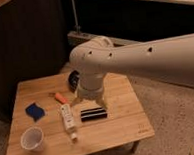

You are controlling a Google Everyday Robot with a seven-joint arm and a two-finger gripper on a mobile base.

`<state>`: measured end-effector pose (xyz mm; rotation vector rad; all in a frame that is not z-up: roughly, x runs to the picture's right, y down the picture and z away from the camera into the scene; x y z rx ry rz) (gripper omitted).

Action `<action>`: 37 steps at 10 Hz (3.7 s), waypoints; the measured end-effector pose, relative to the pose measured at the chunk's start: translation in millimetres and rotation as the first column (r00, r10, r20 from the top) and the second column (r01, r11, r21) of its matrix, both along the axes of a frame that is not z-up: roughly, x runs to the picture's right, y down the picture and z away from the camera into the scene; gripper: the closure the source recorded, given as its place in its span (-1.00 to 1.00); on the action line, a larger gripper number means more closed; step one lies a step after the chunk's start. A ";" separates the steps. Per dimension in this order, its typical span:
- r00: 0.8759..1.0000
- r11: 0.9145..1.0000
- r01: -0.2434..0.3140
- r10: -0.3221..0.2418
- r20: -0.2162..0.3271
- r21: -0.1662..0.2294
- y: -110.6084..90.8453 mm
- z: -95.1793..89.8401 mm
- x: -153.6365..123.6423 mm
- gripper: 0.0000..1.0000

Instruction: Stand the bottle upright

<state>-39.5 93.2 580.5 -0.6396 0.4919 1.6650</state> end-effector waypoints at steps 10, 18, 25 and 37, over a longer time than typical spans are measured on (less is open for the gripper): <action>0.939 0.997 0.023 0.004 0.344 -0.074 18.3 85.1 0.3 -0.60; 0.900 0.996 0.091 -0.088 0.427 0.013 74.9 103.9 -35.7 -0.60; 0.827 0.988 0.157 -0.125 0.548 -0.011 111.7 132.4 -65.4 -0.60; 0.845 0.970 0.238 -0.182 0.503 -0.049 177.7 172.0 -102.3 -0.60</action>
